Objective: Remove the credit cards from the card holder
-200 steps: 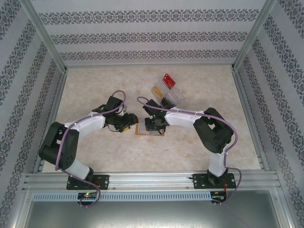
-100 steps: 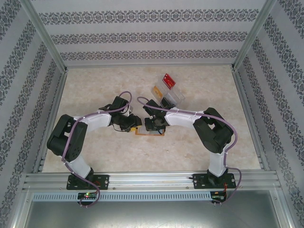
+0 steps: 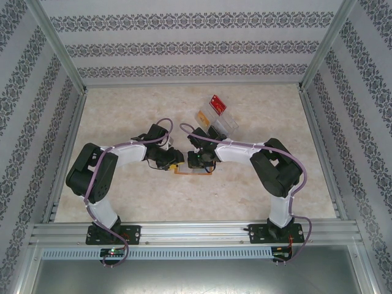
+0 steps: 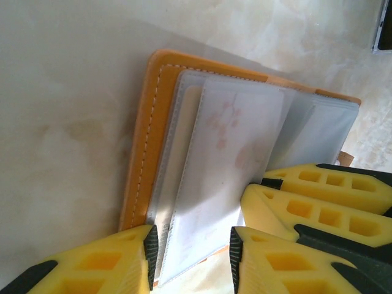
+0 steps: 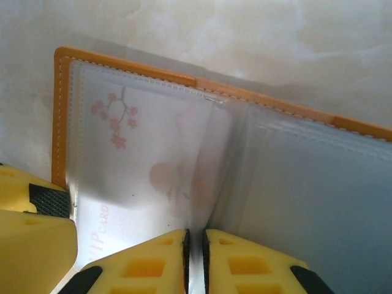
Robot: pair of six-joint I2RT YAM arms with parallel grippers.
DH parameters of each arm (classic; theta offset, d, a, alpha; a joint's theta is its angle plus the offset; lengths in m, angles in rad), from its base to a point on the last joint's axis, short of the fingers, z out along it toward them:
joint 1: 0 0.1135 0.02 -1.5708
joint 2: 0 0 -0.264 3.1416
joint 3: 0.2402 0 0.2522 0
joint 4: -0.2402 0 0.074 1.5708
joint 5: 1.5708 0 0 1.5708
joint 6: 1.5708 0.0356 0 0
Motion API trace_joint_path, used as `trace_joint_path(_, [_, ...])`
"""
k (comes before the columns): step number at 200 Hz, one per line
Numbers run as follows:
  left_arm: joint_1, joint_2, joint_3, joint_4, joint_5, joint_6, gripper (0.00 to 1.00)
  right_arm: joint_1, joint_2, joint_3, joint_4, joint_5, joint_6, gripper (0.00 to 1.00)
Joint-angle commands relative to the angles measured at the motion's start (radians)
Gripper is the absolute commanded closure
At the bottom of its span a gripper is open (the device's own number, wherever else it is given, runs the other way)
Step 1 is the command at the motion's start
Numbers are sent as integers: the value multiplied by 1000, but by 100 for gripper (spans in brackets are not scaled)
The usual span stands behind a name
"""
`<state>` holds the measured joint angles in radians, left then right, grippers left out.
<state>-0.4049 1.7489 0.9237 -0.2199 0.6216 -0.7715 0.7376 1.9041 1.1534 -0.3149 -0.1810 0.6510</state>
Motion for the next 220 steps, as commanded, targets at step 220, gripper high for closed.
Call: trace_joint_path(220, [-58, 69, 119, -141, -58, 130, 68, -42, 15, -70, 62, -73, 38, 85])
